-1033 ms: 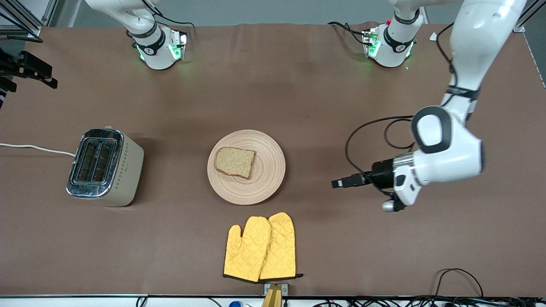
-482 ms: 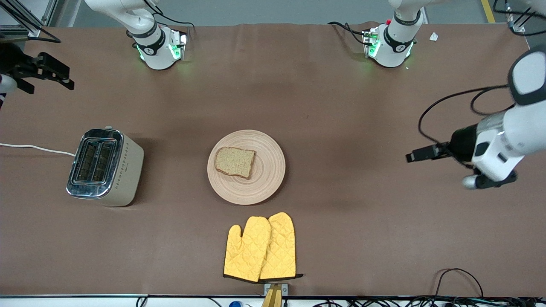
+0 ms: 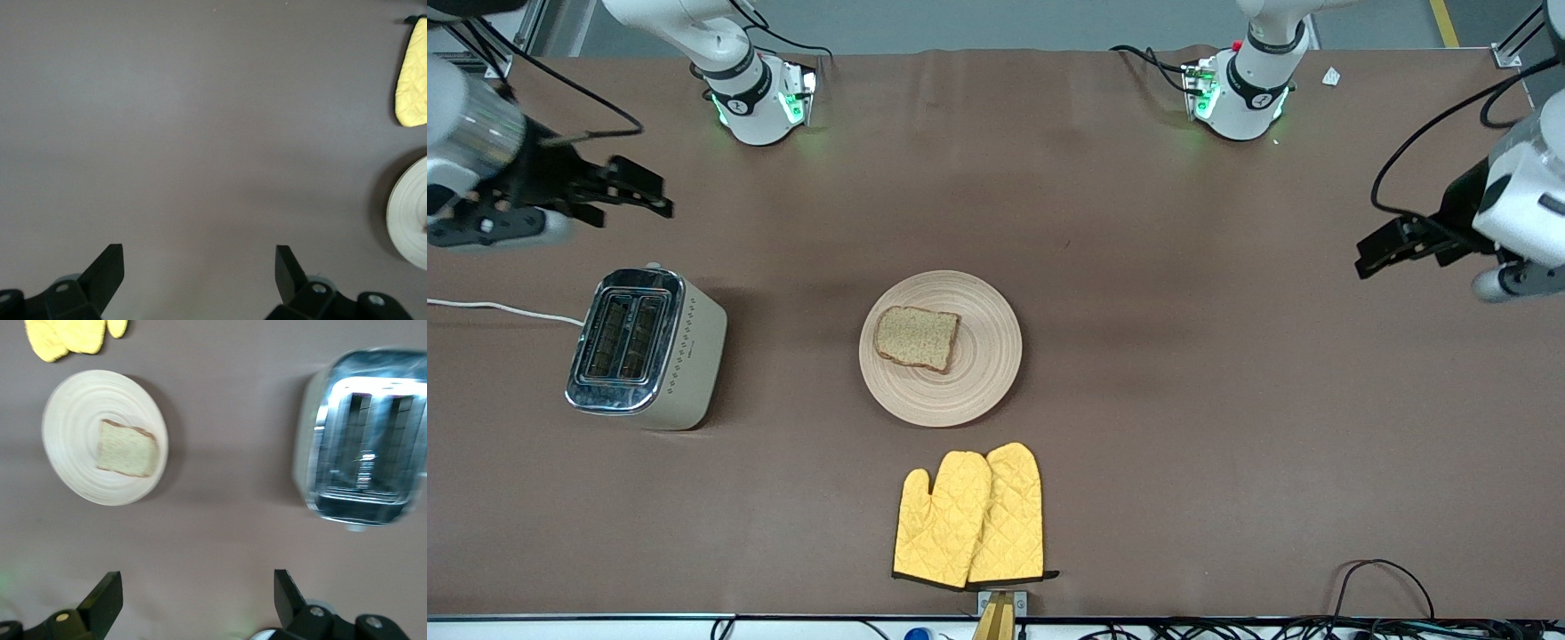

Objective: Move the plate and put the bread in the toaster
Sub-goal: 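Raise the left gripper away while the right gripper moves over the bread, then lower the right gripper and pinch the bread slice edge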

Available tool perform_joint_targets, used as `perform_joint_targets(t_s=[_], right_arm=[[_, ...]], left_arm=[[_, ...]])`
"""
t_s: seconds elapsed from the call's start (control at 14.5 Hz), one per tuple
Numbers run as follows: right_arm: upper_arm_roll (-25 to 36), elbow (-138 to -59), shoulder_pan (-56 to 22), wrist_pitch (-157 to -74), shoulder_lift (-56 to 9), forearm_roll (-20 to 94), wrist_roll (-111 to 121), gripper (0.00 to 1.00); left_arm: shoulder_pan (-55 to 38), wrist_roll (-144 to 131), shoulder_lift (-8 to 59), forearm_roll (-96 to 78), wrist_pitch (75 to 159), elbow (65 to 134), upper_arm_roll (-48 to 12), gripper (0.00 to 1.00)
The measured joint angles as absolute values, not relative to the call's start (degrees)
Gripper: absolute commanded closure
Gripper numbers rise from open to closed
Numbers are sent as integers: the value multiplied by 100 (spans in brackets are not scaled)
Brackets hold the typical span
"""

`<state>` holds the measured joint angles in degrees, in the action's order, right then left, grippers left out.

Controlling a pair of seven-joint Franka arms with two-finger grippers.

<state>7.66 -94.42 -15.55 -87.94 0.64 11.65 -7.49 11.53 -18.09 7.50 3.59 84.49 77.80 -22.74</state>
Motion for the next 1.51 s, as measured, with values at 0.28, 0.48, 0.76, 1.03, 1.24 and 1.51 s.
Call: perform_joint_targets(t_s=[0.28, 0.48, 0.76, 1.03, 1.24, 1.51], right_arm=[[756, -10604, -1819, -10205, -103, 1695, -964, 0], [753, -10995, -2060, -10658, -269, 1906, -1099, 0], [748, -11071, -2485, -11242, -760, 1923, -1447, 0], [738, -11070, -2893, -12082, -1248, 1930, -1481, 0], [733, -11075, -3278, -12850, -1709, 1931, -1481, 0], [741, -11064, -3440, -13290, -2211, 1931, -1485, 0]], left_arm=[[85, -1140, 347, 472, 8052, 7819, -1016, 0], [-514, -999, 96, 473, 7792, 7996, -315, 0], [-532, -998, -330, 419, 8198, 8787, -243, 0], [-532, -997, -380, 172, 8737, 9147, -204, 0], [-532, -997, -296, 29, 8890, 9168, -200, 0], [-533, -997, -285, 25, 8964, 9168, -199, 0]])
